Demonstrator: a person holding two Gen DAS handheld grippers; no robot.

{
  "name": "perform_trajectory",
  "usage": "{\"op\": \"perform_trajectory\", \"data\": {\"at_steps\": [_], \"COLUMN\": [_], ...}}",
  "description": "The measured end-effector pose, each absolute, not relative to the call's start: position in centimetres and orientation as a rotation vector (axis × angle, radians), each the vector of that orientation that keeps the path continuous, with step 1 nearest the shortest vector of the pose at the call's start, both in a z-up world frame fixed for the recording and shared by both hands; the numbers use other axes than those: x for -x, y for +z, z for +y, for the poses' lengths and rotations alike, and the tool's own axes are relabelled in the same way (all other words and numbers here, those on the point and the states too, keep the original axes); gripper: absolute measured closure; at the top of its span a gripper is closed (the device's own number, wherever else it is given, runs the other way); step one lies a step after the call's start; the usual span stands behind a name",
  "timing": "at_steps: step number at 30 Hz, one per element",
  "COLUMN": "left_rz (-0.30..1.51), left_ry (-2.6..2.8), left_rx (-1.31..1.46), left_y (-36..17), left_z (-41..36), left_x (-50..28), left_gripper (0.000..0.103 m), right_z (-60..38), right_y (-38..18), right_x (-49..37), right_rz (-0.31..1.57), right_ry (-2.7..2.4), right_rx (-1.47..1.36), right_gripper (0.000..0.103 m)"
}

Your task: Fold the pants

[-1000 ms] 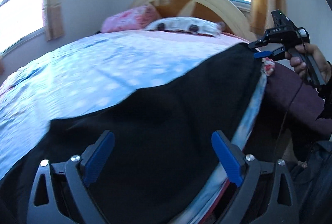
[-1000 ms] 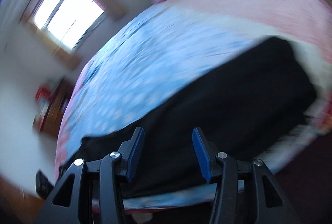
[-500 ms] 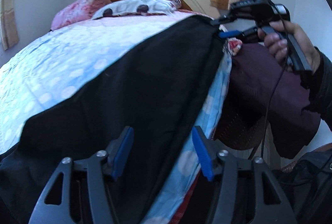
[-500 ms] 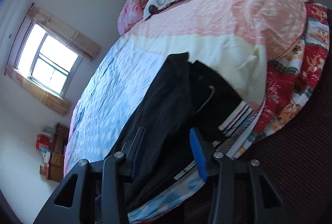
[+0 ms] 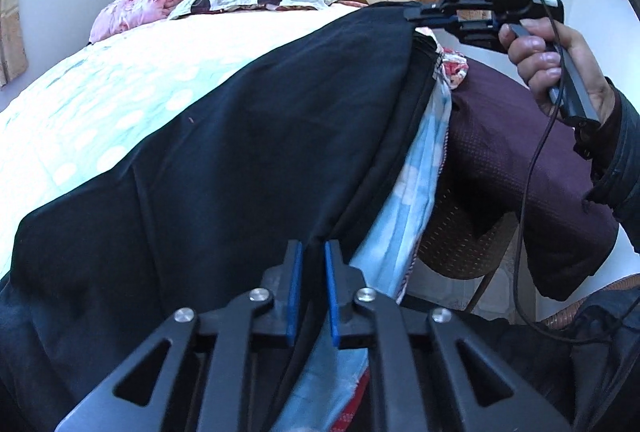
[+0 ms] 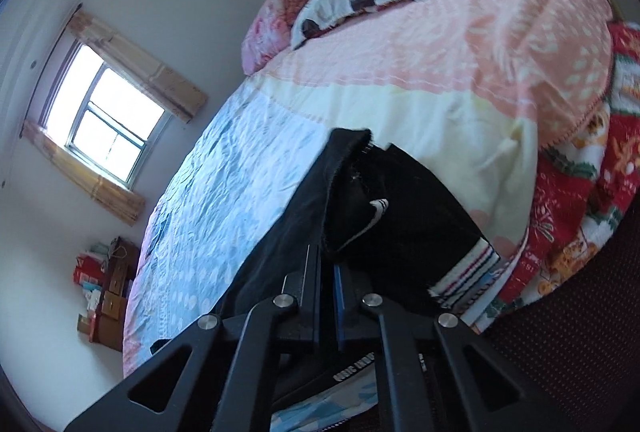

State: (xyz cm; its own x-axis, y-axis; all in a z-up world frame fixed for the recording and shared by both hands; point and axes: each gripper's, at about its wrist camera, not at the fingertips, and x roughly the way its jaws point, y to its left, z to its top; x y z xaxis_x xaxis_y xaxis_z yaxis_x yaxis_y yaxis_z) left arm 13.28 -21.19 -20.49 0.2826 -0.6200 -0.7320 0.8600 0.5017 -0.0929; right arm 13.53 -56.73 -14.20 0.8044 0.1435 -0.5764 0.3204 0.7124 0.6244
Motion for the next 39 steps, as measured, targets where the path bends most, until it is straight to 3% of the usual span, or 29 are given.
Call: {"op": "perform_trajectory", "data": {"at_steps": [8,16,20,29,31,33,36,39], "left_rz": [0.767,0.775,0.772,0.835,0.789,0.748,0.708,0.724], "left_ry": [-1.044,-1.031,-1.017,-1.024,-1.020,-0.994,-0.881,-0.769], "left_rx": [-0.347,-0.347,-0.353,-0.308,-0.275,-0.250,-0.267,-0.260], "left_y": [-19.7,-20.3,-20.4,-21.2,-19.9,-18.8,-18.5,-18.9], "left_z": [-20.6,-20.3,-20.0,-19.4,-18.7,-18.2,-17.4,-16.1], "left_x": [-12.4,-12.5,-12.7,-13.2,-13.2,-13.4,-14.3,-16.2], "left_gripper": [0.090,0.090,0.085,0.085,0.085,0.071,0.052,0.051], "right_z": [-55.9,-58.9,-58.5,-59.8,-60.0,-59.9,-59.2,-57.4], "right_y": [-11.2,-17.2,-16.1,-15.9,-15.8,-15.5,-14.2,-12.5], "right_x": [-10.9,-9.9,-9.4,-7.3,-7.0,-6.7,-7.0,-8.4], "right_rz": [0.596,0.700,0.700,0.670,0.652,0.621,0.578,0.557], "right_ry": [-0.085,-0.164,-0.180,-0.248,-0.246,-0.225,-0.235,-0.195], "right_rx": [-0.711,-0.826,-0.770,-0.822,-0.843,-0.867,-0.833,-0.754], "right_gripper": [0.098,0.098,0.094,0.091,0.082,0.052,0.050,0.050]}}
